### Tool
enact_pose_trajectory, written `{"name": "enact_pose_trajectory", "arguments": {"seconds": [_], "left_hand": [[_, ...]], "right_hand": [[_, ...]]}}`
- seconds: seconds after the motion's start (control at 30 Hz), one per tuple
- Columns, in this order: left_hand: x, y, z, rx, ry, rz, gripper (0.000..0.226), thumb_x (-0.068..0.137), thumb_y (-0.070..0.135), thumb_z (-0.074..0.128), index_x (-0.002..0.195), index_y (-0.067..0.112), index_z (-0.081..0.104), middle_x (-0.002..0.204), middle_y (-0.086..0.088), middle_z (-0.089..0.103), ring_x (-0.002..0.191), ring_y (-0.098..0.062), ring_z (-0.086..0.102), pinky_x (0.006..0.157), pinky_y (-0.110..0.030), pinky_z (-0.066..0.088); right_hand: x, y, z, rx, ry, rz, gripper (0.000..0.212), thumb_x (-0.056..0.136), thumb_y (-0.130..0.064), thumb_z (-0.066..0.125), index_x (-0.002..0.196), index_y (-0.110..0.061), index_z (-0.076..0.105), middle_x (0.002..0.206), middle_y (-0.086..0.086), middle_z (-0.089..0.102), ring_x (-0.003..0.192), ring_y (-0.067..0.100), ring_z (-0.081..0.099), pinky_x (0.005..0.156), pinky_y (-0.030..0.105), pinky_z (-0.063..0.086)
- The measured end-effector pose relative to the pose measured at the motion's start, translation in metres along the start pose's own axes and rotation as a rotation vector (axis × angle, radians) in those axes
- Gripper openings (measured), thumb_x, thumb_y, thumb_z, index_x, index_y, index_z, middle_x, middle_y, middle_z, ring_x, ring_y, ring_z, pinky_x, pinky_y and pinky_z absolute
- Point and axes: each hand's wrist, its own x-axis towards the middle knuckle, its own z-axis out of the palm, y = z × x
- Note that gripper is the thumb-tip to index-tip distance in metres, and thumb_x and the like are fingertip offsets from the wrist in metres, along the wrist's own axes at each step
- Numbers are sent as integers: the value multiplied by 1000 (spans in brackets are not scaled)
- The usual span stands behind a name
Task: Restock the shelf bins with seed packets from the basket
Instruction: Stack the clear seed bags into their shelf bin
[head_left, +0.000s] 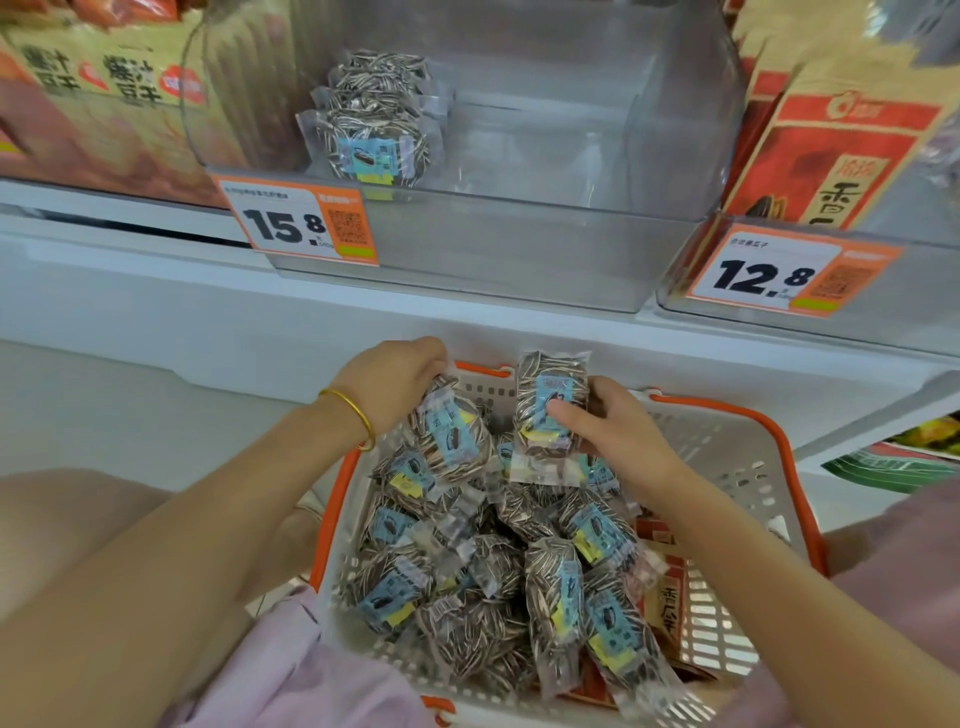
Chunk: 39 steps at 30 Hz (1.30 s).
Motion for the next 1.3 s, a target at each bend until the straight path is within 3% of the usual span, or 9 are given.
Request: {"name": "enact_pose_trajectory", "arguments": {"seconds": [0.17,0.37,0.53,0.63,0.73,0.87,1.0,1.13,1.3], "left_hand": [[-5,8,-8,-167,-6,21,23,98,18,42,103,6,61,97,-13,65,90,-27,59,78,-33,44],[-7,12,-13,-237,-29,-138,25,99,16,40,114,5,57,111,-13,60,97,-26,57,75,-26,41],[-10,22,-13,-402,-159,-321,48,93,2,41,138,16,38,139,-11,42,107,-26,54,78,-33,50],[-13,24,-12,-612,-263,-445,56,89,-3,45,139,19,37,136,-13,42,101,-25,56,65,-29,53],[-16,27,-10,-787,-379,-524,63,83,-13,46,138,18,40,133,-19,44,99,-28,59,56,-26,55],[-18,30,-9,-1060,-402,-547,62,75,-26,35,126,8,49,126,-23,52,112,-37,57,75,-44,58],[-19,33,-11,-1182,-390,-539,63,75,-30,31,125,6,45,123,-20,54,110,-37,58,73,-44,58],[-20,34,-11,-1245,-432,-493,60,72,-33,33,113,7,49,116,-18,49,106,-37,52,72,-47,57],[-23,39,-11,-1174,-519,-351,70,72,-34,42,124,11,49,116,-15,59,108,-31,60,85,-39,54]], "right_hand": [[-5,-6,0,71,-42,-3,32,79,-45,68,103,-25,60,110,14,65,102,40,60,88,58,49],[-9,-8,-4,208,-108,76,36,79,-30,70,111,-16,60,109,6,70,103,27,65,95,55,47],[-13,-4,-4,324,-142,118,32,84,-13,65,115,-9,56,107,10,68,92,22,69,80,43,57],[-15,-4,-2,475,-176,170,25,85,-6,62,109,-6,56,102,11,70,83,20,70,67,33,59],[-17,-2,-2,594,-243,215,43,75,-10,66,116,-5,53,105,14,69,86,25,69,75,41,59],[-19,1,0,706,-321,262,59,68,2,69,122,-6,47,109,16,69,94,30,69,80,43,57],[-21,3,4,789,-388,238,98,41,-3,92,127,-7,45,116,20,66,102,33,66,80,41,57],[-25,3,7,849,-424,234,105,45,0,91,136,-7,39,123,23,61,107,35,63,81,41,56],[-34,-1,13,910,-478,157,97,58,-5,86,141,-7,35,130,22,54,112,34,58,88,45,53]]}}
